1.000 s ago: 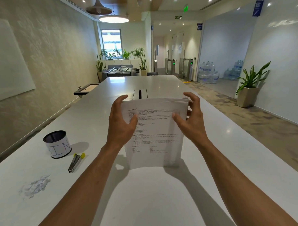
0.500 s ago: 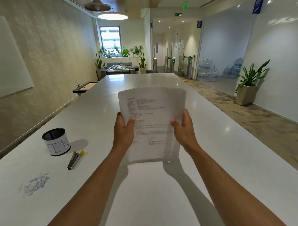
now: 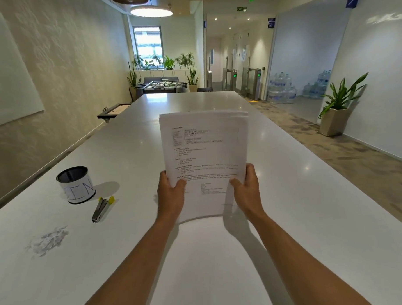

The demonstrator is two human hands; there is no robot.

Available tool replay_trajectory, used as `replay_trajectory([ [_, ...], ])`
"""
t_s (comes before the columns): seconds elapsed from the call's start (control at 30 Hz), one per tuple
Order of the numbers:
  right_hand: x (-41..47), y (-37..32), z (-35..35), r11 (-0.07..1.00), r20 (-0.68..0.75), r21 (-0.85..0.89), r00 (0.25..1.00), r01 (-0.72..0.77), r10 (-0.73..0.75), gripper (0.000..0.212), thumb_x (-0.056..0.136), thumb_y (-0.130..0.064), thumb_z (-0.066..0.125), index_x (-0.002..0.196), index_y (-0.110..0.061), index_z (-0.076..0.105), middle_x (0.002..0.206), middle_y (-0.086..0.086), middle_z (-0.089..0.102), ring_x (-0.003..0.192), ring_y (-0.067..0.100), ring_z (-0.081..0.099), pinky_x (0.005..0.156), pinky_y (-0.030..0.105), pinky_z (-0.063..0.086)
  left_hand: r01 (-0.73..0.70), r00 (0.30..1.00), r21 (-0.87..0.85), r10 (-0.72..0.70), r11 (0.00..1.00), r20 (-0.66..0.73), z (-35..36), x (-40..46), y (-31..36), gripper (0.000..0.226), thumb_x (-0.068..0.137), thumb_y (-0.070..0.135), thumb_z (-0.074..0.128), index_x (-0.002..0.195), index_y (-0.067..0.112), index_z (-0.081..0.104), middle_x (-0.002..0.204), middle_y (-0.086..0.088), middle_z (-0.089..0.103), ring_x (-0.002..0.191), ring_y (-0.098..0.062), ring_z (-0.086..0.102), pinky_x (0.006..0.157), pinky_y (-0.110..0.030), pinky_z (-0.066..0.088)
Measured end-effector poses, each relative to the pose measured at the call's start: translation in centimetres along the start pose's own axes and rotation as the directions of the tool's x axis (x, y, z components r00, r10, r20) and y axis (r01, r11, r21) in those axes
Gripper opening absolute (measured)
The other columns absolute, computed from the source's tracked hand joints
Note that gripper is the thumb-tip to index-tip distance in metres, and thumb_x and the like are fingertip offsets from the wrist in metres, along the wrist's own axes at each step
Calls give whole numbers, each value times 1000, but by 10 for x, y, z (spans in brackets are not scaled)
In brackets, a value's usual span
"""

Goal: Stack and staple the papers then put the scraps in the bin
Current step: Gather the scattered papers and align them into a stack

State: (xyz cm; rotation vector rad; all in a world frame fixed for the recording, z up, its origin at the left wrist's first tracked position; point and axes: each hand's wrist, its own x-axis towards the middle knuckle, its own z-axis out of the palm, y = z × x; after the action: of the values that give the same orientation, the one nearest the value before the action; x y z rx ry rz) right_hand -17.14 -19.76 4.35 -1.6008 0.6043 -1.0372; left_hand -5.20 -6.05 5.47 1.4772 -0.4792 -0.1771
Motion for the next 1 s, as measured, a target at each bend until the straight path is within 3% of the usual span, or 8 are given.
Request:
replay_trajectory([
  [0.1,0,-1,-1,999,-6,8,999,37,-37,34,89,5,51,113,-18,46,106,-10,59,99,8,61,76,25,58,-32,999,-22,32,999,-6,2,-2,-1,28,90,4,58,115,12,47,116,-3,59,102,-19,59,67,-12,47],
  [0.2,-11,19,-2,999,9,10,999,-41,41,38,89,7,50,115,-20,47,108,-9,59,99,5,59,69,17,55,4,1000,9,-5,1000,4,3,-13,-18,29,89,7,63,114,12,49,115,-3,60,103,-21,59,76,-21,47],
  [0.37,-19,38,-4,994,1,-4,994,-109,109,39,89,7,51,116,-20,50,110,-5,60,101,8,60,80,22,55,28,1000,1,-28,1000,8,6,-16,-31,35,90,7,62,124,7,50,118,-5,60,104,-18,57,75,-15,45],
  [0.53,-12,37,-12,981,-44,66,981,-184,187,34,87,6,58,114,-13,52,112,2,63,108,23,62,73,19,52,8,999,-58,-5,998,41,9,-14,-31,32,90,7,63,118,15,50,116,-1,61,104,-18,59,76,-17,47],
  [0.67,-17,35,-15,897,-143,307,917,-317,373,43,83,4,63,120,-11,47,111,6,59,95,20,61,53,12,49,42,998,-180,-33,983,53,15,-16,-31,39,89,6,63,123,22,51,117,5,63,106,-13,60,83,-23,48],
  [0.77,-22,40,-6,693,-7,598,861,-404,508,52,79,-3,65,128,-16,53,114,9,66,89,20,64,68,32,58,46,998,-255,-34,966,51,23,-19,-27,42,90,4,62,124,27,51,114,14,62,106,-6,60,83,-20,47],
  [0.83,-27,39,3,597,102,689,871,-410,480,54,79,-2,63,131,-18,56,120,10,68,102,25,66,84,41,58,60,997,-296,-43,953,64,30,-23,-25,42,90,5,62,125,27,51,115,16,62,108,-6,60,83,-20,48],
  [1.0,-35,19,14,634,105,712,939,-301,328,49,90,7,50,130,-19,57,119,4,71,105,23,69,74,32,58,127,989,-416,-82,900,125,42,-33,-27,43,90,5,62,125,30,53,122,7,65,110,-11,63,91,-32,52],
])
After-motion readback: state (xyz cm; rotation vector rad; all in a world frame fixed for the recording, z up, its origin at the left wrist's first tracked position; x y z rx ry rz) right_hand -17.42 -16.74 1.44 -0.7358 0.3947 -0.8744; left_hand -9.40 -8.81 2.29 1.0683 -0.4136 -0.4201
